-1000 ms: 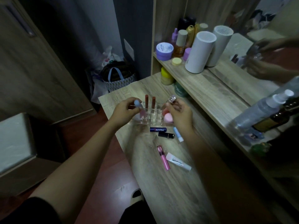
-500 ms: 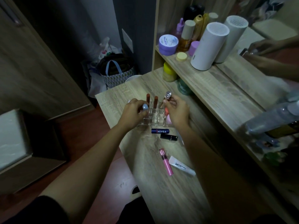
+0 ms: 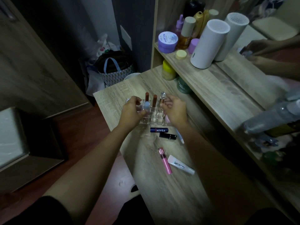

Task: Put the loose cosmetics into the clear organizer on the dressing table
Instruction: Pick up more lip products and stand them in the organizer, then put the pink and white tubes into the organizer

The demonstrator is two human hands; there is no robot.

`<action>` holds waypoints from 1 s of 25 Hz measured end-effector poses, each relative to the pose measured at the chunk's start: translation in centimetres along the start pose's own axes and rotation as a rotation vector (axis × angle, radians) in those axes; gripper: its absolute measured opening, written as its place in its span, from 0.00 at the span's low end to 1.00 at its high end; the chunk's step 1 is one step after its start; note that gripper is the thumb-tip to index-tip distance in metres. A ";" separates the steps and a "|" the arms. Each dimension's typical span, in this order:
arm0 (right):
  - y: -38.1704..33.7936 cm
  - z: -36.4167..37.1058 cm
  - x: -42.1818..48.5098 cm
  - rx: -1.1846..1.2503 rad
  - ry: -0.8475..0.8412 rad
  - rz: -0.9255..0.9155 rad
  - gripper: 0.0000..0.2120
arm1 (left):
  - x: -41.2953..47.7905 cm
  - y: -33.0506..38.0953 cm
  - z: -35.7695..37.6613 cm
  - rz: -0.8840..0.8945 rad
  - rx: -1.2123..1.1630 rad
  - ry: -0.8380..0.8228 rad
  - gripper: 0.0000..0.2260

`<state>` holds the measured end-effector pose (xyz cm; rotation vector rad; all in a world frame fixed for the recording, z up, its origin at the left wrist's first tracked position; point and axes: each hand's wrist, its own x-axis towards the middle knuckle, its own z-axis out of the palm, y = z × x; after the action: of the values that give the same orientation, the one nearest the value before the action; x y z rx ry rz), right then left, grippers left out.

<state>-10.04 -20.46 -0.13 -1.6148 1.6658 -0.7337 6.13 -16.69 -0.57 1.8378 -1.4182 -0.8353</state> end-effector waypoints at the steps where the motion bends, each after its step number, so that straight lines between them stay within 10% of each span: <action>1: -0.1 -0.5 -0.4 0.008 0.002 -0.015 0.23 | -0.5 0.0 -0.1 -0.011 -0.030 0.034 0.17; 5: 1.4 -3.2 -4.0 0.022 0.012 -0.075 0.17 | -4.6 -0.5 0.5 0.004 -0.038 0.129 0.07; 12: 9.0 -4.9 -12.6 -0.207 -0.399 0.119 0.11 | -11.6 -0.1 6.6 0.122 0.241 -0.451 0.10; 18: 9.6 -3.8 -15.7 -0.377 -0.370 0.056 0.17 | -13.1 -0.5 6.9 -0.021 0.329 -0.374 0.10; 22: 9.3 -3.6 -16.3 -0.161 -0.265 0.163 0.17 | -13.2 -0.6 4.9 -0.114 0.222 -0.428 0.22; 25: 7.9 -3.6 -15.0 -0.028 -0.135 0.225 0.13 | -11.9 0.3 3.0 -0.108 0.111 -0.337 0.12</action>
<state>-17.93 -5.23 -2.89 -1.4324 1.7299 -0.4804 1.04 -5.54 -0.98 1.9368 -1.6078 -1.1874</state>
